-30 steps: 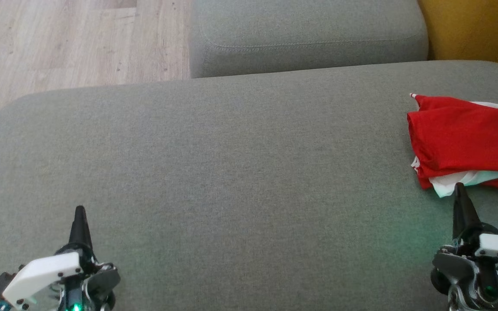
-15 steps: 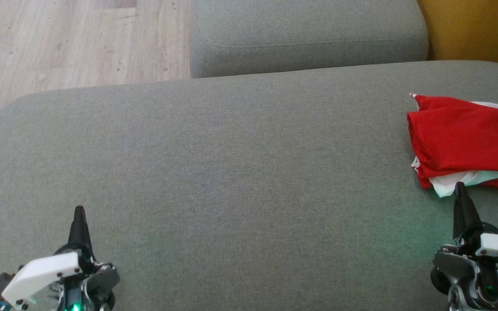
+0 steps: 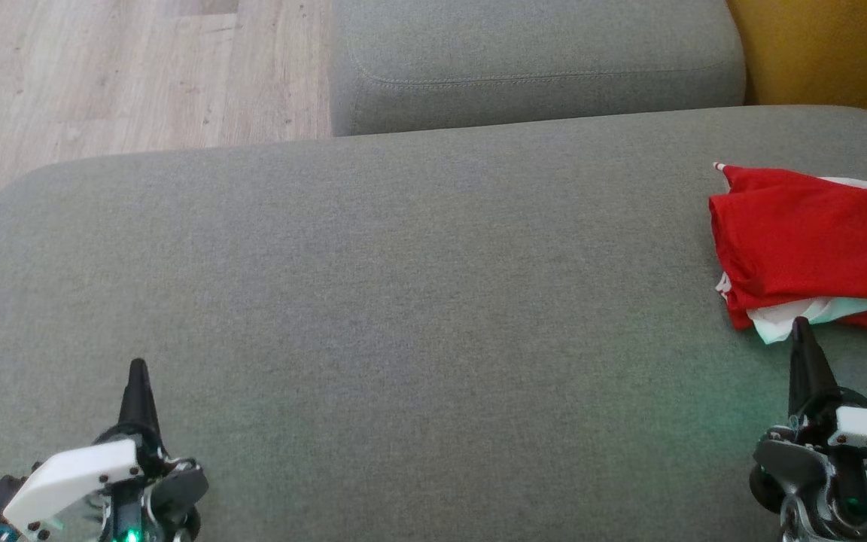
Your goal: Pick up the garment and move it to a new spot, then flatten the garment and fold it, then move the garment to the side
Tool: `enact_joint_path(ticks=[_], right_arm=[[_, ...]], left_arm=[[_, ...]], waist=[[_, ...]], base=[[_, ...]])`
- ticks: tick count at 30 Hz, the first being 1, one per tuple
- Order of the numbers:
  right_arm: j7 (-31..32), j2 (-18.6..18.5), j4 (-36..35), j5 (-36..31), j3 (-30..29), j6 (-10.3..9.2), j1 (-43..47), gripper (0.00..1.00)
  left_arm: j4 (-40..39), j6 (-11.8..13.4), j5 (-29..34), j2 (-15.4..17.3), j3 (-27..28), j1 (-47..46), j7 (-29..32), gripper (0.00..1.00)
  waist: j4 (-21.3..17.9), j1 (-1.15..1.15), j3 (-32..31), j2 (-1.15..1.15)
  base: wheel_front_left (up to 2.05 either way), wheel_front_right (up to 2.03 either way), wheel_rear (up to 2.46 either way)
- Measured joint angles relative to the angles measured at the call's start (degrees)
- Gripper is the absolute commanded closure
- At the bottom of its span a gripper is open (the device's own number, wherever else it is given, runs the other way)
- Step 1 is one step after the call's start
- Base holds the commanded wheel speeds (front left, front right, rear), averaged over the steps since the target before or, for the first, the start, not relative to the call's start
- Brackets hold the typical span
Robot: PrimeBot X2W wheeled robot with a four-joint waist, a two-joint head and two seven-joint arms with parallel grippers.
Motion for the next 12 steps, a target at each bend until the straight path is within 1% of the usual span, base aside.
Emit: enact_joint_path(ticks=[12], right_arm=[[0.0, 0.0, 0.0, 0.0, 0.0, 0.0, 0.0, 1.0]], left_arm=[[0.0, 0.0, 0.0, 0.0, 0.0, 0.0, 0.0, 1.0]], waist=[[0.0, 0.0, 0.0, 0.0]], base=[[0.0, 0.0, 0.0]])
